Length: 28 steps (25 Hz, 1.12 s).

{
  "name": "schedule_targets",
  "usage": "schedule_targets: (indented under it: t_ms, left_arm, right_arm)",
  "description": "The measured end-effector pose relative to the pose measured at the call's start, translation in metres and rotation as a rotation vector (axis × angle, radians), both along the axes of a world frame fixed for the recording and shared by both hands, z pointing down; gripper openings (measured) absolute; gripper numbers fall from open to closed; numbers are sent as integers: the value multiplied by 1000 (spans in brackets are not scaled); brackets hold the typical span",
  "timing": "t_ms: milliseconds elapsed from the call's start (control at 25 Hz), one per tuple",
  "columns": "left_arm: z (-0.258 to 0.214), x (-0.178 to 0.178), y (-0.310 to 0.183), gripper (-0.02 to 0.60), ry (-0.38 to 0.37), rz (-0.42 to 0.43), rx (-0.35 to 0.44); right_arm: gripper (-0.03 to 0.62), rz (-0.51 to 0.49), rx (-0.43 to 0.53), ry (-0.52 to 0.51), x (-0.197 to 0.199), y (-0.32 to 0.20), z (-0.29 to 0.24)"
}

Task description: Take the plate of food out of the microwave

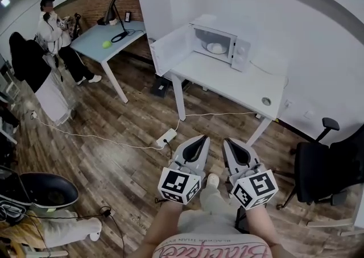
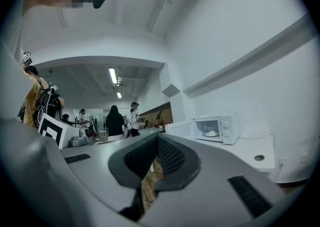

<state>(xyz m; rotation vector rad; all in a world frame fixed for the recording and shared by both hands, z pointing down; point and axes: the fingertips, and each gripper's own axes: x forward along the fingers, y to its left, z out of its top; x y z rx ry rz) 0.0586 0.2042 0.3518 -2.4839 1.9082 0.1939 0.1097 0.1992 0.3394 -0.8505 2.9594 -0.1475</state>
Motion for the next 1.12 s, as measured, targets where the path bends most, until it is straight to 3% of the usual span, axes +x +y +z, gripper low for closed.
schedule_targets:
  t_ms: [400, 840, 1120]
  left_arm:
    - [-6, -15, -44, 6, 26, -14, -17]
    - [-14, -19, -102, 6, 0, -17, -6]
    - [-14, -24, -137, 6, -5, -6, -2]
  right_arm:
    - [12, -29, 33, 30, -20, -47, -5]
    - [12, -50, 94, 87, -34, -95, -8]
    - [12, -50, 70, 2, -37, -135, -14]
